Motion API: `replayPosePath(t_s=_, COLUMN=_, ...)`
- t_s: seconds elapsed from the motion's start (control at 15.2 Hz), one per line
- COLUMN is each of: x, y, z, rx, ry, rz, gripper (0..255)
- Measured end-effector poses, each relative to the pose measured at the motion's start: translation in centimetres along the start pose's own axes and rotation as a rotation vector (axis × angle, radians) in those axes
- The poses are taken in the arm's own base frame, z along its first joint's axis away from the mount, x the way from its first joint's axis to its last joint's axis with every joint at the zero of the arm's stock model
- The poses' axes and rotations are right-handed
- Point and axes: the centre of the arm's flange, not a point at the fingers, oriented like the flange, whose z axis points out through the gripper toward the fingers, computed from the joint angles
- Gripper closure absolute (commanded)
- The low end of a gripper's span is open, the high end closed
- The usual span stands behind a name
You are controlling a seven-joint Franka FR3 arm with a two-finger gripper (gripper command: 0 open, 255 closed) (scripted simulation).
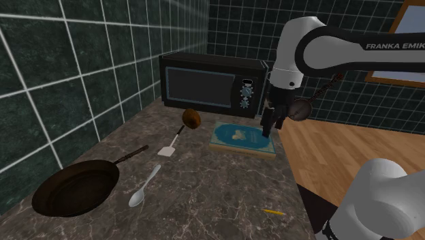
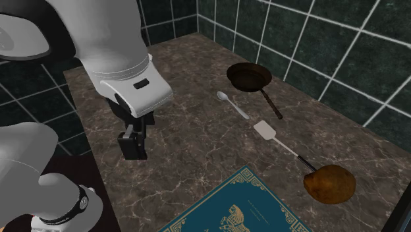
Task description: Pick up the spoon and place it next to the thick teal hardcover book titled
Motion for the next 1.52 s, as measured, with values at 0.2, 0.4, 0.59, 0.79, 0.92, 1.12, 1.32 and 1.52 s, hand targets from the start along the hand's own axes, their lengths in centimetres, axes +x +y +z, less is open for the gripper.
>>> replayPosePath(t_s=0.2, x=0.4, y=-1.2, z=0.6, rx=0.006, ry=0.0, rz=0.03, gripper=0)
replayPosePath(t_s=0.4, x=1.5, y=-4.1, z=2.1, rx=0.02, ry=-0.001, rz=0.1, gripper=0)
replayPosePath(t_s=0.59, x=3.0, y=-7.2, z=3.9, rx=0.036, ry=-0.003, rz=0.178, gripper=0)
replayPosePath(t_s=0.79, x=4.4, y=-10.3, z=5.3, rx=0.052, ry=-0.004, rz=0.256, gripper=0)
replayPosePath(t_s=0.92, x=5.4, y=-11.9, z=6.2, rx=0.063, ry=-0.004, rz=0.308, gripper=0)
replayPosePath(t_s=1.12, x=7.6, y=-15.0, z=8.0, rx=0.078, ry=-0.005, rz=0.385, gripper=0)
replayPosePath(t_s=1.32, x=9.8, y=-17.6, z=9.0, rx=0.094, ry=-0.006, rz=0.463, gripper=0)
replayPosePath(t_s=1.52, x=11.9, y=-20.2, z=10.5, rx=0.11, ry=-0.007, rz=0.542, gripper=0)
